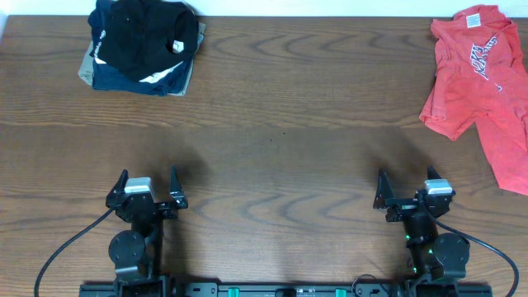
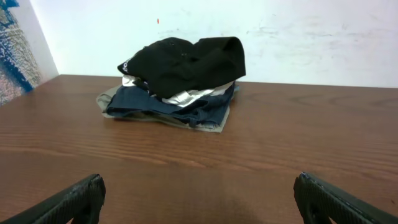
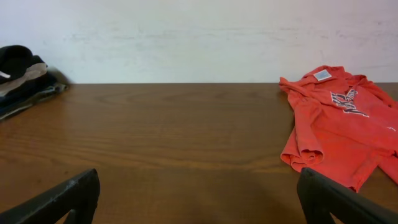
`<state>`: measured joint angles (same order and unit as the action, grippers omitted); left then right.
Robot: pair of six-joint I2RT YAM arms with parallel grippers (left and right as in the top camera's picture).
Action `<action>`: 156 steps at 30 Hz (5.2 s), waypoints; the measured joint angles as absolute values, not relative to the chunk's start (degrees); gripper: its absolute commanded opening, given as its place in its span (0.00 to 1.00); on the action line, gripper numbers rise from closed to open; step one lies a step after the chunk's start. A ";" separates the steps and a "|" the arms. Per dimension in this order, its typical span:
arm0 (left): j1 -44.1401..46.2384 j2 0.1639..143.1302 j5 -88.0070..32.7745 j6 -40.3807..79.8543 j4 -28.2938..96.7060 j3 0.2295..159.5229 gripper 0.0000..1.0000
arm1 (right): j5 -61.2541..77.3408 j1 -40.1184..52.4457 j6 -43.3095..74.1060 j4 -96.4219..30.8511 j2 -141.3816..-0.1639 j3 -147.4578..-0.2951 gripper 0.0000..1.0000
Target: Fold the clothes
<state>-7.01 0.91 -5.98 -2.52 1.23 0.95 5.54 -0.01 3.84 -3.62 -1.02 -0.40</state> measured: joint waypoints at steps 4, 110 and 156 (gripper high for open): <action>-7.01 0.91 -5.98 -2.52 1.23 0.95 0.98 | 5.54 -0.01 3.84 -3.62 -0.99 -0.40 0.99; -6.96 85.01 -25.58 -1.65 47.03 73.43 0.98 | -2.55 -16.93 0.89 6.44 -111.79 -58.54 0.41; -19.00 85.01 -21.98 -1.63 46.63 73.43 0.98 | 34.98 39.40 0.10 -45.67 -102.26 -84.73 0.11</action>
<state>-19.00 85.01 -21.98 -1.63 46.63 73.43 34.98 39.40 0.10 -45.67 -102.26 -84.73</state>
